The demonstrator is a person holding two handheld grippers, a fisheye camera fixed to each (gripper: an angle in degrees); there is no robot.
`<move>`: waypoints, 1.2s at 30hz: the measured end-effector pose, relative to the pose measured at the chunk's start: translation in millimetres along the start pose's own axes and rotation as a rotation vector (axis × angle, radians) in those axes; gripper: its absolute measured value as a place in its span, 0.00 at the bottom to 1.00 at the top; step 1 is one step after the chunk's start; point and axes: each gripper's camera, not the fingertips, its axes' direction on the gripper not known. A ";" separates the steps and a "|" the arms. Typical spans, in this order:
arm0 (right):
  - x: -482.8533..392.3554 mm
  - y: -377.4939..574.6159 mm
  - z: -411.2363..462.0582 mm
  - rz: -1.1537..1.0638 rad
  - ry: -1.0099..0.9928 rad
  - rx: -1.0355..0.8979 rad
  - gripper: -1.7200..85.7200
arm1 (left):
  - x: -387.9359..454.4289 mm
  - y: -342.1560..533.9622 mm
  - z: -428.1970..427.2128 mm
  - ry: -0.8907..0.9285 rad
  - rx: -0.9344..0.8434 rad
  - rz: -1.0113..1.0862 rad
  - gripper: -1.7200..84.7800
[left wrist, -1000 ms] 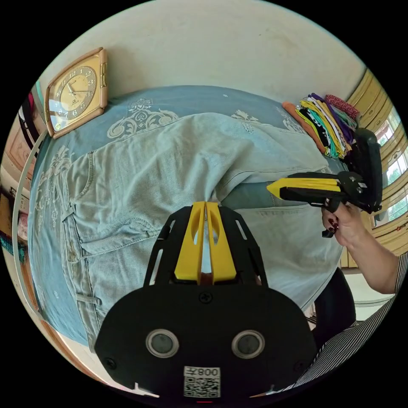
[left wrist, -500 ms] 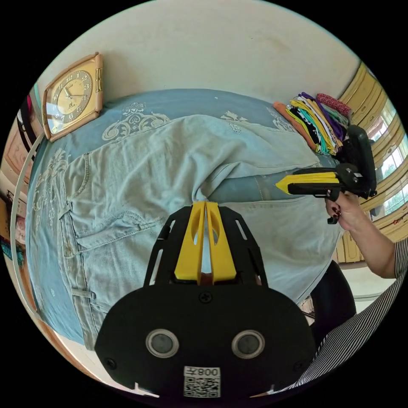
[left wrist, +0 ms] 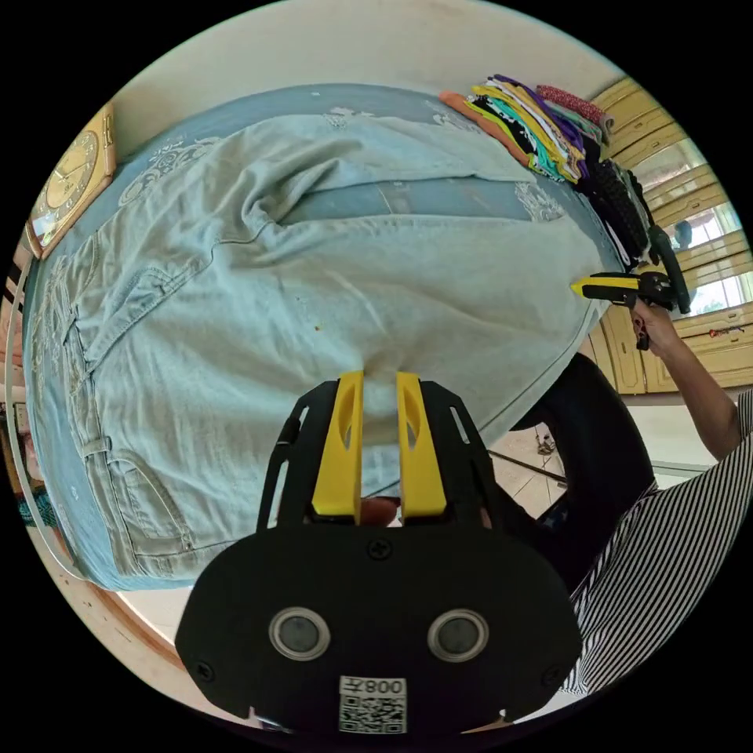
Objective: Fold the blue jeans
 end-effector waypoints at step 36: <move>64.2 -134.4 -29.8 -0.445 0.415 0.208 0.09 | 35.7 -216.2 33.1 -0.173 0.070 0.171 0.04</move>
